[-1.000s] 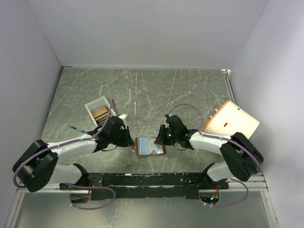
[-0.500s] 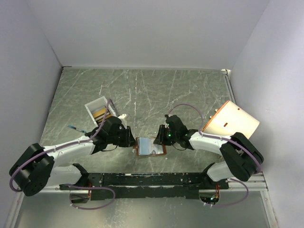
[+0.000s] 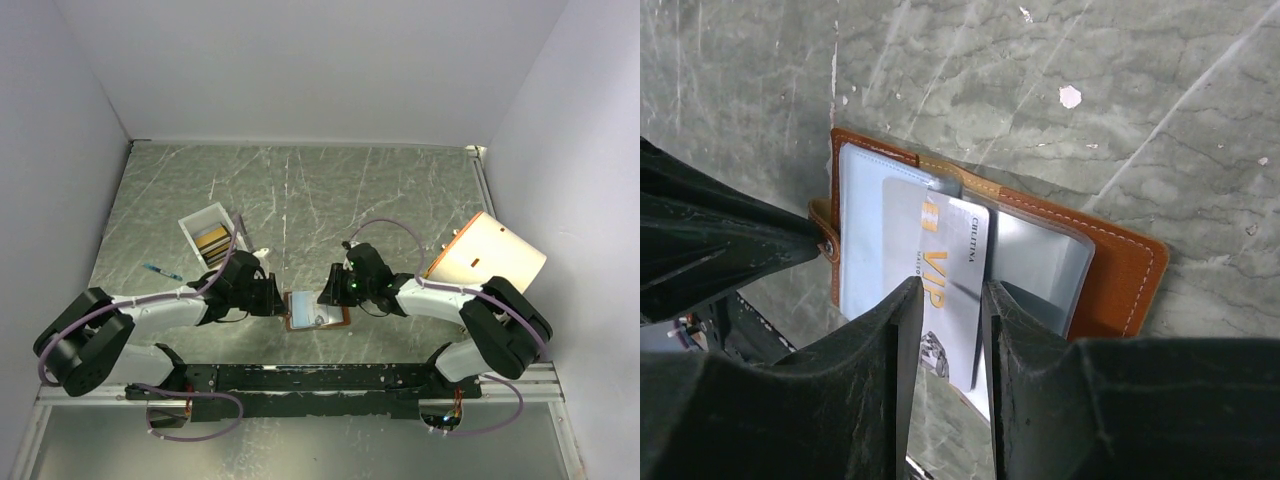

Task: Put the credit cards into the card holder
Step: Insert the credit card into the card holder.

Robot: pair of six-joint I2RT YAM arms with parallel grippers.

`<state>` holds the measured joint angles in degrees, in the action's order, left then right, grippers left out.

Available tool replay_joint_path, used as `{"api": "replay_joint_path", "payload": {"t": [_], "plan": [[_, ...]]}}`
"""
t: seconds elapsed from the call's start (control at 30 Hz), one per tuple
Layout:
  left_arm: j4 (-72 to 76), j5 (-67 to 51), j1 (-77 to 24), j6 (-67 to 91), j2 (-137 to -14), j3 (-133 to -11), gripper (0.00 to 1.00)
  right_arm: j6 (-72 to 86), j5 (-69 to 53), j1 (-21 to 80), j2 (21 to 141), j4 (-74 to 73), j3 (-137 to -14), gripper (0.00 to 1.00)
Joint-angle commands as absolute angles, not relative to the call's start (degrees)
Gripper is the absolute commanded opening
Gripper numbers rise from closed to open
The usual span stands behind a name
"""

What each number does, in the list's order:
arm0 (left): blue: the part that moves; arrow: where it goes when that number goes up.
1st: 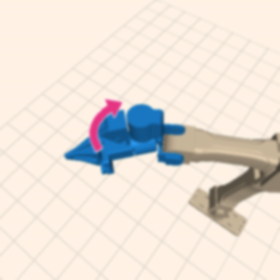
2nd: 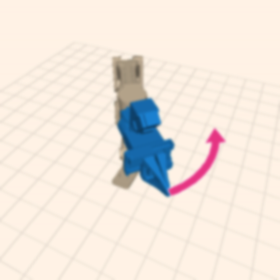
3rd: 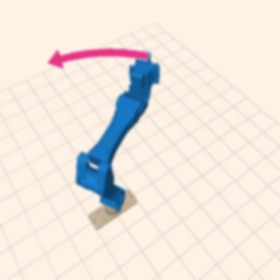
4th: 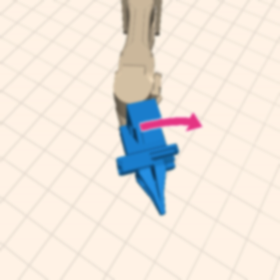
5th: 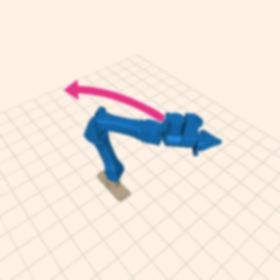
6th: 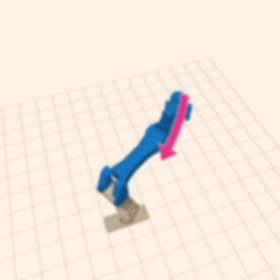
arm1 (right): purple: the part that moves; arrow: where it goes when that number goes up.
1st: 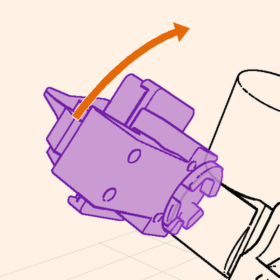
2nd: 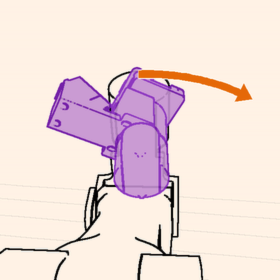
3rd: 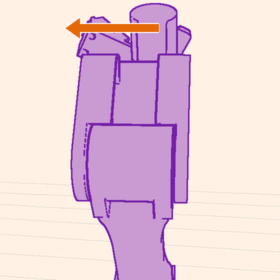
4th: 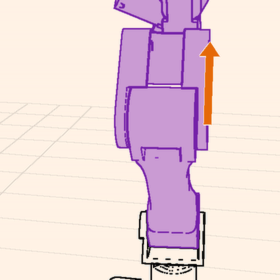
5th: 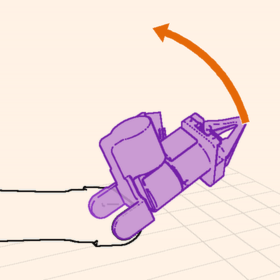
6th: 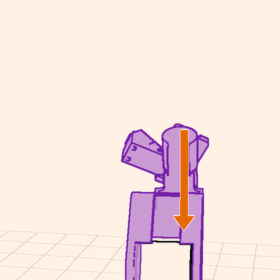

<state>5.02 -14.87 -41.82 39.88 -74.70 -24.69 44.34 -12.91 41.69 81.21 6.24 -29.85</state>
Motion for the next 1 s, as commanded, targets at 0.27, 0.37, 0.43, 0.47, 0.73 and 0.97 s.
{"api": "replay_joint_path", "payload": {"t": [0.27,0.37,0.43,0.47,0.73,0.97], "plan": [[7.44,-15.17,-42.28,38.37,-76.83,-25.89,0.16,46.98,-14.42,43.78,82.21,10.2,-29.05,0.31],[6.95,-14.7,-42.23,38.54,-77.15,-26.48,0.15,48.9,-13.98,44.82,82.09,11.33,-28.34,0.31],[6.41,-14.18,-42.29,38.4,-77.38,-26.94,0.14,49.29,-13.64,45.08,82.08,11.4,-28.38,0.31],[6.41,-14.15,-42.35,38.25,-77.47,-26.98,0.13,49.24,-13.17,45.09,81.96,11.02,-28.58,0.31],[6.61,-13.97,-42.27,37.78,-78.36,-27.22,0.12,47.1,-12.98,45.09,83.96,9.91,-30.76,0.3],[6.01,-13.76,-42.33,37.2,-79.05,-28.19,0.11,47.03,-13.77,45.18,85.02,10.87,-31.68,0.29]]}}
